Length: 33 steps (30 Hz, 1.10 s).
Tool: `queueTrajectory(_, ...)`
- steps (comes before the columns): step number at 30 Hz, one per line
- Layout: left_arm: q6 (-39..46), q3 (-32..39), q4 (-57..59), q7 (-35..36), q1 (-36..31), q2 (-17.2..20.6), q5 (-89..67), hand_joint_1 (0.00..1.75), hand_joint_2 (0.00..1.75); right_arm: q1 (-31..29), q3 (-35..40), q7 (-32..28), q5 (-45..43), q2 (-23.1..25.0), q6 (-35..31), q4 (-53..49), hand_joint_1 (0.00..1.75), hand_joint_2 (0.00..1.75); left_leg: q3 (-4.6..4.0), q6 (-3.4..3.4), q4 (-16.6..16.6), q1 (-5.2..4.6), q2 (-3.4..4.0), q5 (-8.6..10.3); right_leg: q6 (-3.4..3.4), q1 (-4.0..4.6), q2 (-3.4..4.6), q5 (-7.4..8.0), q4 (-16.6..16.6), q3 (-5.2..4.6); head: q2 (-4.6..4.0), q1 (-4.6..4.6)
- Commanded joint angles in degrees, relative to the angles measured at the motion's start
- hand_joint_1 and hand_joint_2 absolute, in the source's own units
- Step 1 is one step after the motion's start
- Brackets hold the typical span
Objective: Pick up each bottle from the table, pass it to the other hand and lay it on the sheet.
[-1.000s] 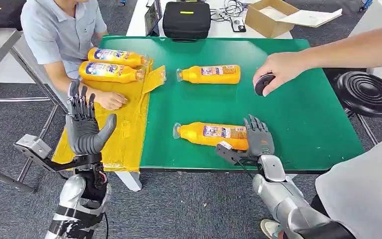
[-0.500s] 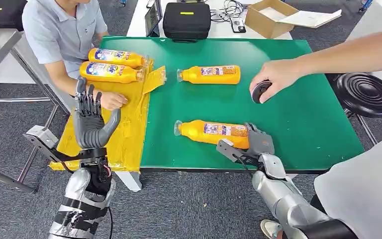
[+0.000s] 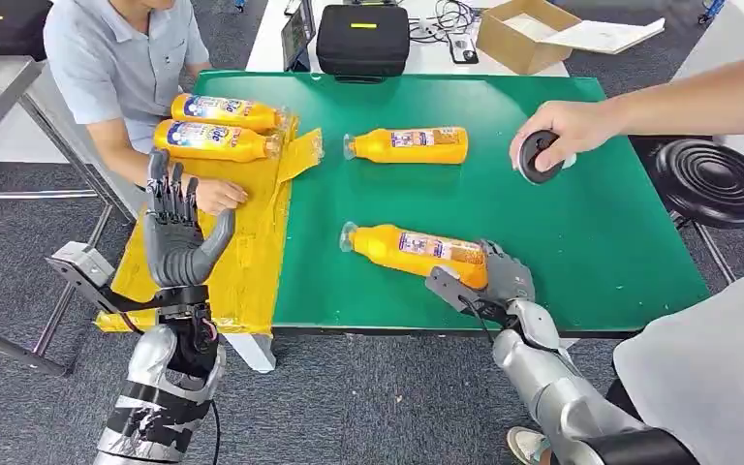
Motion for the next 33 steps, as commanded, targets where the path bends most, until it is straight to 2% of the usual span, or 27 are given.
queueTrajectory(1,0.4,3.1,1.0,-1.9,0.5,0.3,-1.6,0.0,1.75,0.6,-11.8,-10.1,-8.3,3.6,1.3,1.1,1.75,1.75,0.35,-0.08,-0.1,0.04,0.11,-0.12,-0.13,0.05,0.09,-0.1,-0.1,0.3,0.0,0.0)
queueTrajectory(4,0.4,3.2,0.7,-1.9,0.6,0.2,-1.6,0.0,1.75,0.7,-12.4,-10.9,-9.0,3.6,1.3,0.7,1.75,1.75,0.33,-0.08,0.0,0.04,0.11,-0.16,-0.14,0.05,0.09,-0.13,0.0,0.29,0.0,-0.02)
queueTrajectory(8,0.0,3.6,-0.1,-2.6,2.4,0.4,-2.4,0.0,1.75,1.2,-15.1,-17.6,-13.7,4.6,1.2,-1.8,1.75,1.75,0.27,-0.05,0.0,0.02,0.01,-0.12,-0.11,0.04,0.02,-0.12,0.0,0.26,0.0,0.0)
queueTrajectory(11,-2.2,2.5,0.1,-1.9,4.9,1.1,-2.9,0.0,1.75,3.6,-17.3,-23.1,-18.9,5.9,2.0,-6.6,1.75,1.75,0.35,-0.06,-0.1,0.02,0.21,-0.18,-0.13,0.03,0.21,-0.12,0.0,0.29,0.0,0.0)
queueTrajectory(14,-7.4,0.8,1.6,1.4,6.7,2.1,-0.6,0.0,1.75,9.0,-14.1,-23.2,-24.9,6.6,3.9,-17.3,1.75,1.75,0.2,-0.06,-0.1,0.01,0.08,-0.11,-0.1,0.02,0.09,-0.1,0.0,0.2,0.0,0.0)
queueTrajectory(17,-8.9,0.0,4.0,3.1,7.1,2.4,-0.4,0.0,1.75,12.3,-10.3,-23.2,-28.5,6.7,4.5,-22.9,1.75,1.75,0.36,-0.08,-0.1,0.05,-0.02,-0.17,-0.14,0.06,0.0,-0.18,-0.1,0.38,0.0,0.0)
queueTrajectory(24,-8.1,-0.4,8.1,5.0,3.8,2.3,-0.5,0.0,1.75,12.4,-6.9,-23.2,-32.0,6.0,3.6,-23.9,1.75,1.75,0.06,-0.06,-0.1,0.01,-0.04,-0.08,-0.1,0.01,-0.02,-0.09,0.0,0.07,0.0,-0.02)
queueTrajectory(31,-8.1,-0.3,7.1,5.1,4.0,2.5,-0.5,0.0,1.75,12.2,-6.4,-23.2,-32.9,5.5,3.2,-23.8,1.75,1.75,-0.02,-0.04,0.0,0.0,-0.08,-0.04,-0.07,0.0,-0.05,-0.07,0.0,-0.01,0.0,0.0)
queueTrajectory(33,-8.0,-0.2,6.9,5.1,4.1,2.7,-0.4,0.0,1.75,12.3,-5.9,-23.2,-33.4,5.3,2.6,-23.7,1.75,1.75,0.22,-0.07,0.0,0.03,-0.05,-0.15,-0.13,0.04,-0.03,-0.18,0.0,0.23,0.0,0.0)
